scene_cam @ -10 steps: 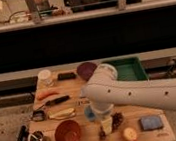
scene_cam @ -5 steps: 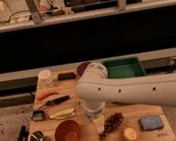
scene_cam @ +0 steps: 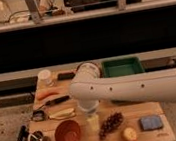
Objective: Place pepper in metal cup
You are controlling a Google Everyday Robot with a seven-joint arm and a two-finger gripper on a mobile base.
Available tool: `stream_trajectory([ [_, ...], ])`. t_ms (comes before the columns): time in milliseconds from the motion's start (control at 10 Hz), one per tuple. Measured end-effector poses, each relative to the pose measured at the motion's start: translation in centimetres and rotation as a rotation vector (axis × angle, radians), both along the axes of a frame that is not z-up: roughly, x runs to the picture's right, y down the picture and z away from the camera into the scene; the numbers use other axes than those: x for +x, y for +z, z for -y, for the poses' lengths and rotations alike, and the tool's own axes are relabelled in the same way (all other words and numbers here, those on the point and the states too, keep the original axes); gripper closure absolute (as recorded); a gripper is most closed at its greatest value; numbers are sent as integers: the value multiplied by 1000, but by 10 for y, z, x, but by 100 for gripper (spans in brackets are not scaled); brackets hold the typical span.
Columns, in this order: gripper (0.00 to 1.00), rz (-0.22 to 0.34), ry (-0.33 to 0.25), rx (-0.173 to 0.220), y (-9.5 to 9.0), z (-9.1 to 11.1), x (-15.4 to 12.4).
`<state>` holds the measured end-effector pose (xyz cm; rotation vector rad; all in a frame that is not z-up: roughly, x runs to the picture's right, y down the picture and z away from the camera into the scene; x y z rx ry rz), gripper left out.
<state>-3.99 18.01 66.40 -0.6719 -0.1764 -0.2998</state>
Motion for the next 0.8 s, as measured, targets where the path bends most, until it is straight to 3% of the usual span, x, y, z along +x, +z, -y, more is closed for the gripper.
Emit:
stream_trajectory([
  [300,20,65,-91,28,36,25,-61],
  [800,20,142,-182,87,89,71,-130],
])
